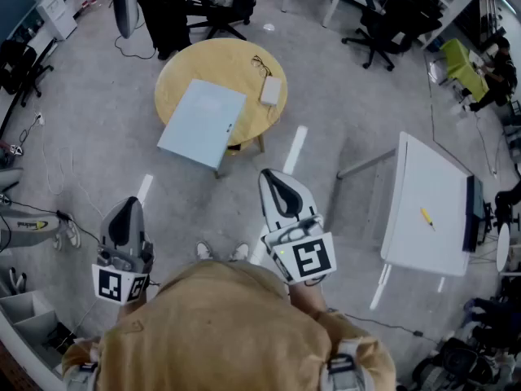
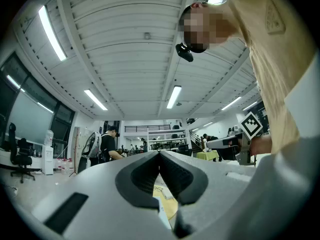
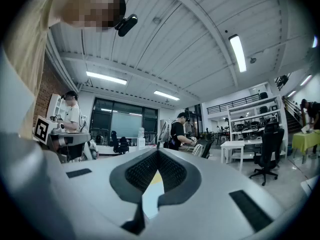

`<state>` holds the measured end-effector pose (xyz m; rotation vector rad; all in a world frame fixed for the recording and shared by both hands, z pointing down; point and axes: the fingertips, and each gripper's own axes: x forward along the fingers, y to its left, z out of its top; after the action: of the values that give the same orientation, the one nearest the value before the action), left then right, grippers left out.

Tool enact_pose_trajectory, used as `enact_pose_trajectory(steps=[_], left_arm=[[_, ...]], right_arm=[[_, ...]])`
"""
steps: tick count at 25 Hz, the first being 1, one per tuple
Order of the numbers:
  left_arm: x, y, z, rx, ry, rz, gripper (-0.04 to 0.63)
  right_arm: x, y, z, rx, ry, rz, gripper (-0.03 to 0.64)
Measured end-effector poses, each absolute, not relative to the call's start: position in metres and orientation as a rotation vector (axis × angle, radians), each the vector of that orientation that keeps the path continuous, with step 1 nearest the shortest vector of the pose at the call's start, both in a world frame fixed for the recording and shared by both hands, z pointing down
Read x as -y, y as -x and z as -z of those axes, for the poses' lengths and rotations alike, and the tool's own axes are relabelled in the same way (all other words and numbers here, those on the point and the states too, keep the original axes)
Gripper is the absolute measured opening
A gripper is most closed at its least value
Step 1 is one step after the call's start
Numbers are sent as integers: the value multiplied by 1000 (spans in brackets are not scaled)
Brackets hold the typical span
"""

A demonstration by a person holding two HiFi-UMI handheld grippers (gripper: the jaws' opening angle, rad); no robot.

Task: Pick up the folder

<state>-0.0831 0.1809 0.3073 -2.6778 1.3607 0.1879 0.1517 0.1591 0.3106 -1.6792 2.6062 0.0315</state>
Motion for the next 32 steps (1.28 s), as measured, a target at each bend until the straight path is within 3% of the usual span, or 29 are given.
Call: enact_pose_trajectory(steps=[24, 32], left_arm=[[-194, 69, -333, -1490, 2632, -94, 3], [-139, 84, -400, -1535, 2767, -19, 3]], right_arm=[[-166, -172, -344, -2702, 1553, 71, 0], [-133, -161, -334, -2642, 1651, 11, 0]])
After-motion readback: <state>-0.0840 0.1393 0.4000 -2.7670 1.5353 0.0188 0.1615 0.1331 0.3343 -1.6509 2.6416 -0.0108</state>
